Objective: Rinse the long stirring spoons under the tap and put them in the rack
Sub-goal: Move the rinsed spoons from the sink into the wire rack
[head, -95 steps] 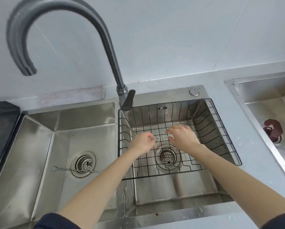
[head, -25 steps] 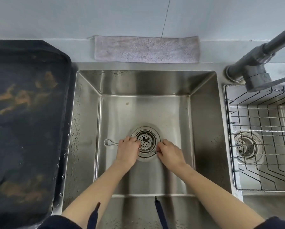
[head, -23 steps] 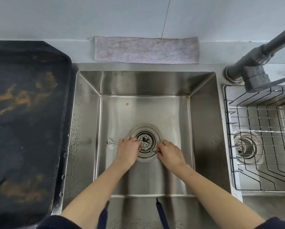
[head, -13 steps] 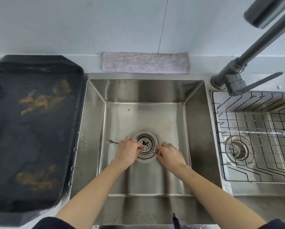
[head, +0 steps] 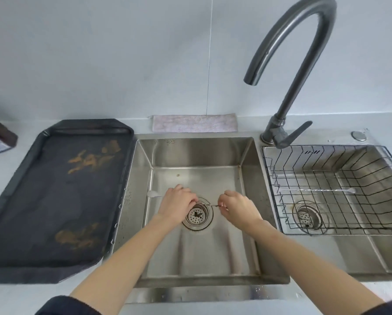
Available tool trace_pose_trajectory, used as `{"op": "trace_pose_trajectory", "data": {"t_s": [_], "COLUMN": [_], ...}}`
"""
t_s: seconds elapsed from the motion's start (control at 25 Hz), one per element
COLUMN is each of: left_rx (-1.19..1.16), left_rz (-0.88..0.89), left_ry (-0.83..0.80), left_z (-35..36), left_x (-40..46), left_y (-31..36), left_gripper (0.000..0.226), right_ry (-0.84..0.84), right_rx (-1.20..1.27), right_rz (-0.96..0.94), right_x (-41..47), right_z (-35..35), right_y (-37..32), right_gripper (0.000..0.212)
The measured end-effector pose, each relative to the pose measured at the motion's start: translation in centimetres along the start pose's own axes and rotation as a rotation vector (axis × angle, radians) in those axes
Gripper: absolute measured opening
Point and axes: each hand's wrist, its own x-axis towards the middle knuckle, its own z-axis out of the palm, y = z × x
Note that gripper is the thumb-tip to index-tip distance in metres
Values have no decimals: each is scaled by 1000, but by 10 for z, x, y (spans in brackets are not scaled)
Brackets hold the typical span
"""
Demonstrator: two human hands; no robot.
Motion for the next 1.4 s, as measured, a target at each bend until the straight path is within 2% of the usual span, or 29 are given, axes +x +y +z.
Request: {"op": "trace_pose_trajectory", "data": {"t_s": [0.12, 0.56, 0.8, 1.04, 1.4], "left_rx": [64, 74, 7, 11, -31], "left_rz": [22, 13, 84, 75, 94], "left_ry": [57, 175, 214, 239, 217], "left_z": [-12, -35, -35, -30, -14], "left_x": [-9, -27, -10, 12, 49], "left_y": [6, 47, 104, 160, 237], "left_gripper": [30, 32, 29, 30, 28], "right_ry": [65, 199, 272, 300, 273], "right_rx": [5, 21, 9, -85, -167], "right_rz": [-15, -16, 13, 63, 131], "right_x": [-13, -56, -84, -109, -126], "right_z": [-13, -43, -58, -79, -100], "right_y": [4, 54, 105, 177, 264], "right_gripper": [24, 20, 17, 17, 21]}}
